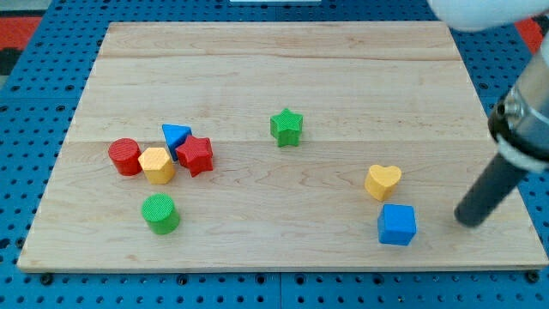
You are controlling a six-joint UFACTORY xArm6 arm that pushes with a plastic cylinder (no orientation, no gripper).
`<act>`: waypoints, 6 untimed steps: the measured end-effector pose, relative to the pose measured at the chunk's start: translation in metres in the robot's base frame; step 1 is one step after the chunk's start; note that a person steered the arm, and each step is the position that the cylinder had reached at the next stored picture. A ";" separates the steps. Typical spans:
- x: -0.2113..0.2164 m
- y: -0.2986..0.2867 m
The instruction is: Push the green star downwards
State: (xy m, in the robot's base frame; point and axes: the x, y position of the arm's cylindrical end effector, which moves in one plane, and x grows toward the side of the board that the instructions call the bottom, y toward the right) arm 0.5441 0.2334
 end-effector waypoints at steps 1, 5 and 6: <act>-0.102 -0.010; -0.107 -0.233; -0.115 -0.270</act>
